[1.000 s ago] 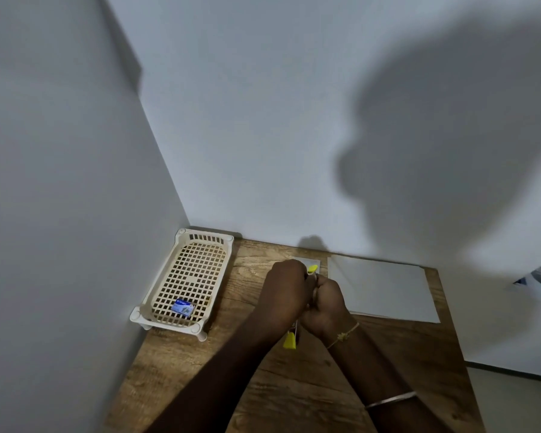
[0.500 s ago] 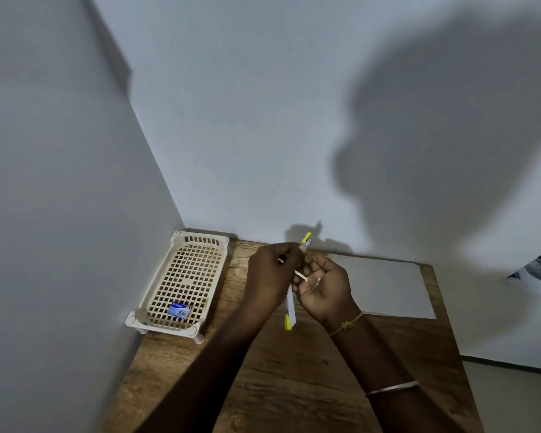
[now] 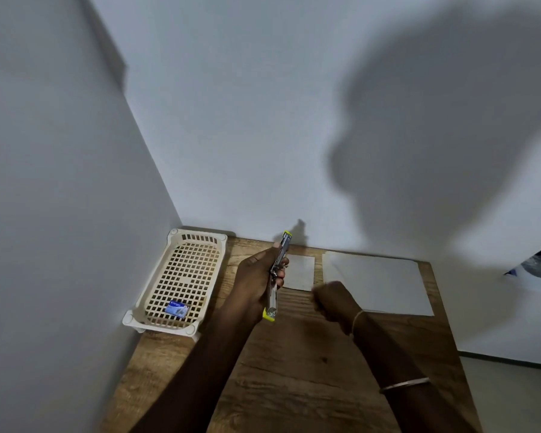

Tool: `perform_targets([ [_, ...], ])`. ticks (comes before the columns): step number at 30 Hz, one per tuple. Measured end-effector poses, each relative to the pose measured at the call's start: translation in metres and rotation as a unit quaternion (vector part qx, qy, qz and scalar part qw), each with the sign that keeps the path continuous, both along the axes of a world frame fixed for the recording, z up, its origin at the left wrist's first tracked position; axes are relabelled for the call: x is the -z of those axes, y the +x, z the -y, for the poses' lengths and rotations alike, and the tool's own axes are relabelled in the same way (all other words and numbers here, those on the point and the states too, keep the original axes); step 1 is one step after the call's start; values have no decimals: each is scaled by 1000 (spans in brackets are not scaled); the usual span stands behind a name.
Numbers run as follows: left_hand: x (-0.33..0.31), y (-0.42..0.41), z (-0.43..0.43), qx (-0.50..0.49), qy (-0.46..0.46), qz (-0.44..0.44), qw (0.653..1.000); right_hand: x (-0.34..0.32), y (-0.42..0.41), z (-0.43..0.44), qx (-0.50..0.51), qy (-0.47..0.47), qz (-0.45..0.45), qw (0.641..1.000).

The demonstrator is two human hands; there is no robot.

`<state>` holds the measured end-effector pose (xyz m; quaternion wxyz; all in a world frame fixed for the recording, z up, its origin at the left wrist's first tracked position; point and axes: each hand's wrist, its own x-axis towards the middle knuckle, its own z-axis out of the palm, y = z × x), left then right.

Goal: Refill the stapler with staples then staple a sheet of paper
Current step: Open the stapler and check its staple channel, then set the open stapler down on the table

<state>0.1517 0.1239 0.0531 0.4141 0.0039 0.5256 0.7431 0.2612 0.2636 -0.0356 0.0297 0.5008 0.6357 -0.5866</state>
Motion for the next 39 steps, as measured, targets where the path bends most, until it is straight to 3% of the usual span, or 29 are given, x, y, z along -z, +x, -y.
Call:
perform_targets([
  [3, 11, 1, -2, 8, -12, 17, 1000, 34, 33, -15, -120, 120, 178, 969],
  [8, 34, 3, -1, 6, -27, 34, 999, 63, 95, -17, -169, 276, 266, 908],
  [13, 55, 6, -5, -15, -10, 131, 991, 55, 129, -4, -162, 405, 222, 872],
  [16, 68, 12, -7, -22, -12, 159, 987, 52, 138, 5, -145, 422, 189, 875],
  [21, 84, 22, -7, -27, -10, 162, 986, 58, 153, 21, -110, 422, 151, 887],
  [33, 107, 37, -7, -44, -82, 135, 986, 69, 158, 27, -132, 453, 141, 870],
  [36, 111, 37, -8, -47, -113, 110, 986, 71, 156, 26, -89, 436, 122, 887],
  [39, 118, 37, -8, -52, -115, 102, 987, 57, 144, 30, -33, 414, 38, 909],
])
